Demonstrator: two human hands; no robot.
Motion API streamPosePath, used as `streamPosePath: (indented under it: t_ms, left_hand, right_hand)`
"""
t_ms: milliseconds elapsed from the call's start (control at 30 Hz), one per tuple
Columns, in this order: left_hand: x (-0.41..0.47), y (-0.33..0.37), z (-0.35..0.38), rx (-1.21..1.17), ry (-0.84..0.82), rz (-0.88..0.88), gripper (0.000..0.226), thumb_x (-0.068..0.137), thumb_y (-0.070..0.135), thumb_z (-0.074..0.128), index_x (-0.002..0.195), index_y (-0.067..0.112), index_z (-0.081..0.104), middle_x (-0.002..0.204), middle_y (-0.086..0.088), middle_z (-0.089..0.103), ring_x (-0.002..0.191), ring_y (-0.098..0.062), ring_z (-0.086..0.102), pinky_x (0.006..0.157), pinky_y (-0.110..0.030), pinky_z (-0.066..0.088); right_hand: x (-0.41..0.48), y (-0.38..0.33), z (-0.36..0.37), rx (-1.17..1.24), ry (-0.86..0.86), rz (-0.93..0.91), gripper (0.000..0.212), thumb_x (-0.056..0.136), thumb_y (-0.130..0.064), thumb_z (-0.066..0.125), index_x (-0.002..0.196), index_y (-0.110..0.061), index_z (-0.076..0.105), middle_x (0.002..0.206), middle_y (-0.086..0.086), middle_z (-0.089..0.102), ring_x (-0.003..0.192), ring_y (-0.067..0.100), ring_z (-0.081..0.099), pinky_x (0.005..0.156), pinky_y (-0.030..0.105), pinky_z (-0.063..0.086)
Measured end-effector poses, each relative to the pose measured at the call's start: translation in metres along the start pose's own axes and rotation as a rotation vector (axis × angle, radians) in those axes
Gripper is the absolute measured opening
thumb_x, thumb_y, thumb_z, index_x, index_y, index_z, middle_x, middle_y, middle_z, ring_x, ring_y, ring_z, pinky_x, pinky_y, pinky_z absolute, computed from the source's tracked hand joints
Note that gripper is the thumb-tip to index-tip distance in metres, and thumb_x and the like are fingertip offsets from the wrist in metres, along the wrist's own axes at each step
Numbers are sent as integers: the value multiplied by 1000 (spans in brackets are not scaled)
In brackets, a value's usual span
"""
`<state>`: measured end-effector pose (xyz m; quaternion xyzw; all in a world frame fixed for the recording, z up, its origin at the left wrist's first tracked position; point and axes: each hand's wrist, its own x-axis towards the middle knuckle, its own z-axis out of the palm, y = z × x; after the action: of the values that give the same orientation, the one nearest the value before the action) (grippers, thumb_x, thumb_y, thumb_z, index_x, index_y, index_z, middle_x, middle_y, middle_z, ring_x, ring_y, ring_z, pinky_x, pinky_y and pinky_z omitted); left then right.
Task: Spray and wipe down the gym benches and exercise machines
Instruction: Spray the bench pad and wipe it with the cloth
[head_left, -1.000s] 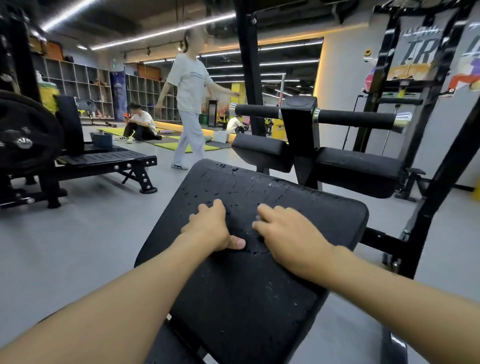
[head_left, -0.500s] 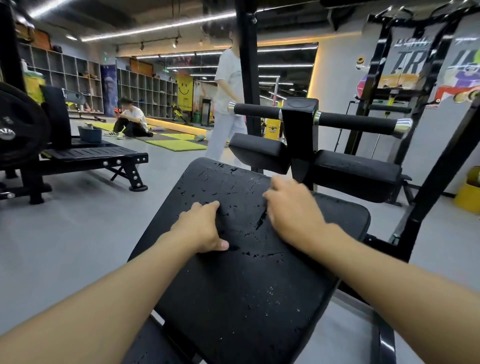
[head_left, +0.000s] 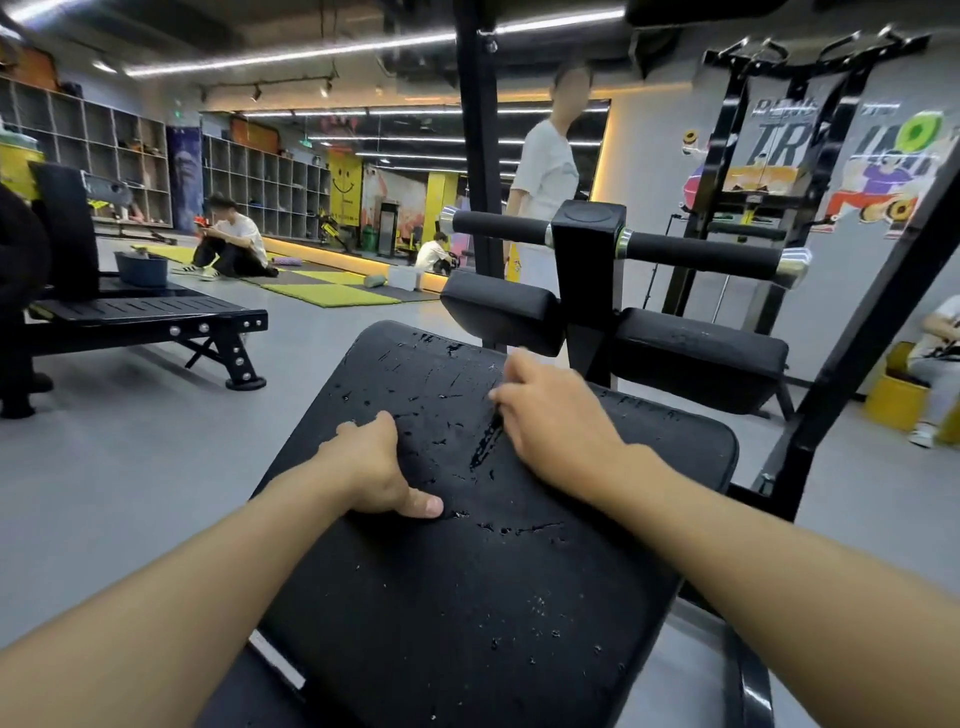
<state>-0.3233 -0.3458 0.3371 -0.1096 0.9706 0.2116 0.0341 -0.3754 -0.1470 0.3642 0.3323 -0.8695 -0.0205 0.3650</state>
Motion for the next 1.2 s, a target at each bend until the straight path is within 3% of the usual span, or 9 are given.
streamPosePath:
  t_ms: [67,167,333,467,633,767,933,1067,1200]
  left_hand:
    - [-2,4,-4,38,-39,-13,125,74,60,79,159,17,-1,161,-19,15,146,-37,29,117,-43,32]
    - [0,5,-8,65,-36,-16,107,81,51,78,156,15,12,157,-17,20,140,-36,38,113,-42,37]
    - [1,-6,3,46,127,-44,89,73,49,85,139,20,35,144,-12,30,134,-39,35,105,-53,41]
    - [12,-20,10,-61,157,-139,111,63,58,87,146,13,27,150,-13,25,142,-37,26,108,-55,39]
    - [20,-30,12,-123,156,-109,118,53,64,89,143,14,33,146,-13,36,136,-36,38,104,-54,43]
    - [22,-30,12,-108,148,-107,120,51,66,89,143,14,32,145,-13,36,135,-36,39,103,-52,45]
    - [23,-33,12,-116,137,-92,122,52,67,88,146,14,29,148,-14,33,139,-37,35,106,-54,42]
    - [25,-35,12,-101,134,-86,121,52,69,87,144,15,31,145,-12,34,136,-36,39,102,-53,45]
    - [23,-36,13,-127,138,-74,121,51,68,87,144,16,31,146,-12,35,137,-36,38,103,-55,44]
  right_hand:
    - [-3,-14,2,17,-19,64,6,73,-6,70,75,-11,68,91,9,52,66,31,52,58,34,33]
    - [-20,-33,13,-13,-146,-239,13,75,-10,69,85,-18,72,89,4,53,66,28,54,57,33,34]
    - [15,-3,7,-39,29,81,15,84,-6,61,95,-11,71,97,11,52,74,33,52,64,39,40]
    - [-5,-40,21,-27,-191,-318,13,77,-13,69,88,-20,70,92,3,51,69,27,53,58,33,33]
    - [33,-25,18,-55,-45,58,22,90,-11,54,105,-17,70,107,6,50,87,32,53,68,37,31]
    - [14,-64,28,-14,-247,-310,18,83,-15,63,98,-21,70,101,3,51,78,28,55,63,35,31]
    - [52,-35,25,-70,-51,52,24,91,-11,53,106,-18,70,107,6,47,87,31,52,71,38,31]
    - [34,-69,33,18,-218,-285,24,89,-12,52,108,-19,66,107,4,51,89,29,57,72,39,34]
    - [68,-30,30,-20,-14,61,22,91,-8,50,104,-18,65,103,5,54,88,34,58,72,38,31]
